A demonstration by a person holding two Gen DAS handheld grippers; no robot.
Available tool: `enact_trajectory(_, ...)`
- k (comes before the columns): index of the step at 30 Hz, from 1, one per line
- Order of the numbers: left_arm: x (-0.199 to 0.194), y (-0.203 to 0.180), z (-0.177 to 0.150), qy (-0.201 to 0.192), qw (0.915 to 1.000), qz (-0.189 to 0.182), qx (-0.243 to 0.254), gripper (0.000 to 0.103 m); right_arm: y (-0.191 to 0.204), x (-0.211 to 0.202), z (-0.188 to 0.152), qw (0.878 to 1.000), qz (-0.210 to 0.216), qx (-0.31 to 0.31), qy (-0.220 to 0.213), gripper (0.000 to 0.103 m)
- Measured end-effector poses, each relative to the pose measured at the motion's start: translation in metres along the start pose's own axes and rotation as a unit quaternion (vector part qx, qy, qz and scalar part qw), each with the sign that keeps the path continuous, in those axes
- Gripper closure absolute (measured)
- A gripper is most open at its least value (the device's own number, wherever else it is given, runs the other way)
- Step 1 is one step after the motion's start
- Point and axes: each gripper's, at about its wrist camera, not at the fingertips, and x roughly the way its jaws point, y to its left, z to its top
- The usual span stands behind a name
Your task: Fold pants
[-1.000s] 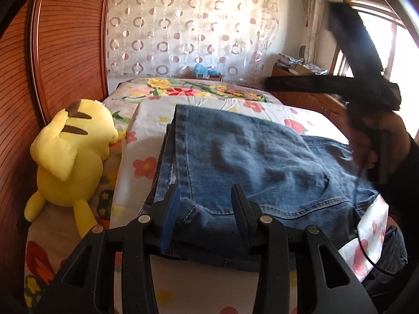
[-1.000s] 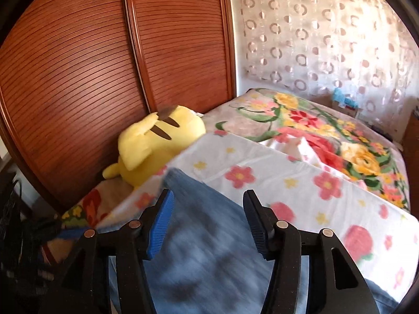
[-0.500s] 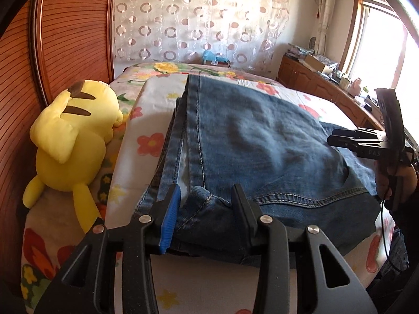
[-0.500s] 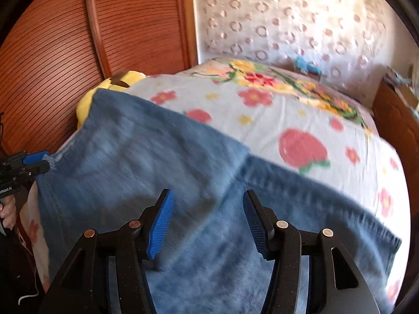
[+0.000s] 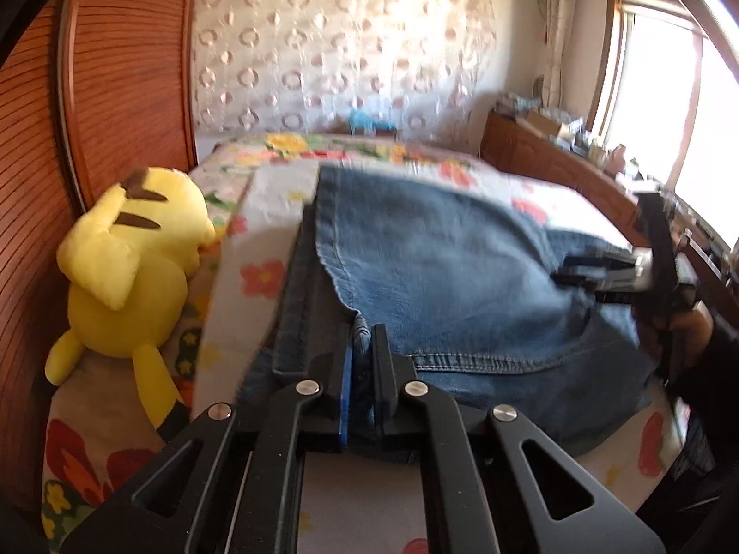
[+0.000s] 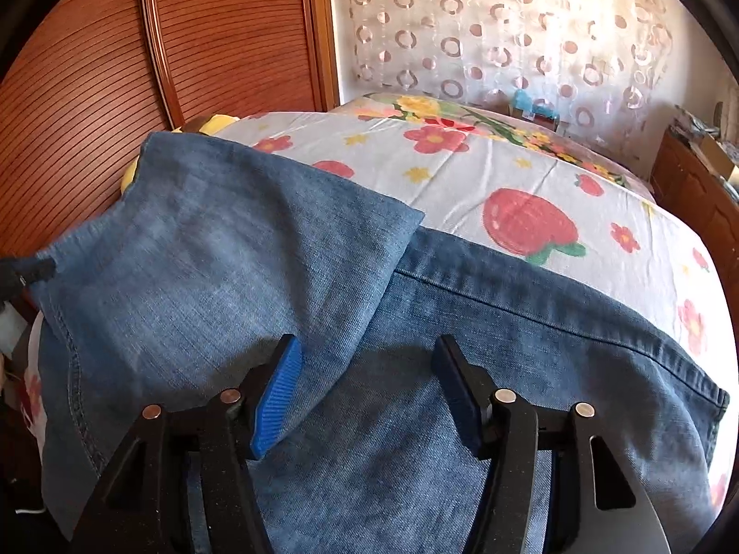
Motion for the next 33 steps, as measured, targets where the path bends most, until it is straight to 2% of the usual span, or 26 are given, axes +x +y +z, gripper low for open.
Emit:
enact_trajectory(5, -0.002, 0.007, 0.007, -0.006, 0.9999, 0.009, -0.006, 0.095, 0.002, 0.001, -0.001, 1.0, 0.001, -0.008, 0.003, 0.035)
enact_trajectory(9, 0.013, 0.009, 0.0, 0.018, 0.9996, 0.02, -0.013, 0.095, -0.005, -0.001, 0.0, 1.0, 0.013, 0.008, 0.001, 0.037)
enact_trajectory(11, 0.016, 0.009, -0.004, 0.025, 0.9993, 0.023, -0.013, 0.095, -0.012, -0.004, 0.002, 1.0, 0.021, 0.024, -0.003, 0.051)
enact_trajectory(14, 0.019, 0.01, -0.007, 0.029, 0.9992, 0.024, -0.016, 0.095, -0.017, -0.009, 0.009, 0.999, 0.038, 0.036, -0.008, 0.064)
enact_trajectory(22, 0.02, 0.009, -0.009, 0.029, 0.9992, 0.022, -0.015, 0.095, -0.031, 0.018, 0.036, 0.996, 0.046, 0.071, 0.027, 0.074)
enact_trajectory(26, 0.02, 0.009, -0.008, 0.03, 0.9992, 0.021, -0.016, 0.095, -0.026, 0.025, 0.052, 0.996, 0.054, 0.066, 0.02, 0.097)
enact_trajectory(30, 0.017, 0.007, -0.008, 0.027, 0.9993, 0.022, -0.014, 0.095, -0.013, -0.001, 0.068, 0.997, 0.031, 0.04, -0.051, 0.098)
enact_trajectory(33, 0.015, 0.004, -0.007, 0.024, 0.9994, 0.025, -0.01, 0.094, -0.004, -0.004, 0.07, 0.998, 0.007, 0.027, -0.057, 0.098)
